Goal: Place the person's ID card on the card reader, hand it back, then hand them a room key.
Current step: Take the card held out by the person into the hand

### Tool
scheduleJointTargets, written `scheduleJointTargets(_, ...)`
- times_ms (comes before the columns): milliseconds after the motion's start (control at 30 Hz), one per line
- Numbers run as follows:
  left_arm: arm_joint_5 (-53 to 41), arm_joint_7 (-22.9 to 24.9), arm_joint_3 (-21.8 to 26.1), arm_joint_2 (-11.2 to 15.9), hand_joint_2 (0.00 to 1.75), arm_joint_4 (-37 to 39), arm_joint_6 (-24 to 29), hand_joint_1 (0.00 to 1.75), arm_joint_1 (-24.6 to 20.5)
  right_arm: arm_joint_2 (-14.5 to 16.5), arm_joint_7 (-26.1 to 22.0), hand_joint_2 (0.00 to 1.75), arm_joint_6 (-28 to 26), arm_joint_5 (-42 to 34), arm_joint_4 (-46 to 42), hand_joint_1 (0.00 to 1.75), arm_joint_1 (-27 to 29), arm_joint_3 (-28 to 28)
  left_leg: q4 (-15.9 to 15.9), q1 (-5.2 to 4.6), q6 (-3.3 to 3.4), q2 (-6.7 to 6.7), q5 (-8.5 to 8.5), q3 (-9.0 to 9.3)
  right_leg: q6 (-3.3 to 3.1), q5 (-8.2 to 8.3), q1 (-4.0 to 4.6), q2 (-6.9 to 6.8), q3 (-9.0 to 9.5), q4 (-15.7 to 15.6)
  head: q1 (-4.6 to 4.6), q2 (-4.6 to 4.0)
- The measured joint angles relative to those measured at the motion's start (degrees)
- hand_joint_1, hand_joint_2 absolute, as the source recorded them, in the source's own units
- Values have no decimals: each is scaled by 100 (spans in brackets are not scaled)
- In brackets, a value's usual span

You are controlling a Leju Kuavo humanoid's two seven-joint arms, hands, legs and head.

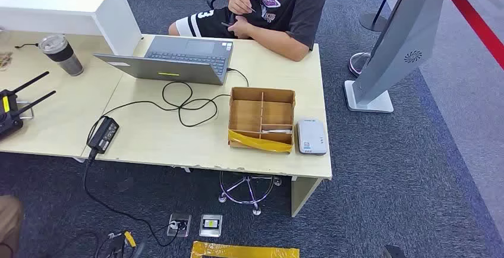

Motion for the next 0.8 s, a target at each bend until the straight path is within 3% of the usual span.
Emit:
scheduleJointTargets(367, 57, -291, 0, 37, 0, 75, 163, 0, 0, -1, -62, 175, 10, 43, 80, 0, -27, 0, 0, 0, 0, 0, 0, 1, 0, 0, 0, 0, 2, 0, 1, 0)
scheduleJointTargets(800, 349, -2146, 7, 243, 0, 116, 575, 0, -6, 0, -344, 175, -201, -238, 100, 0, -81, -6, 0, 0, 0, 0, 0, 5, 0, 0, 0, 1, 6, 1, 1, 0)
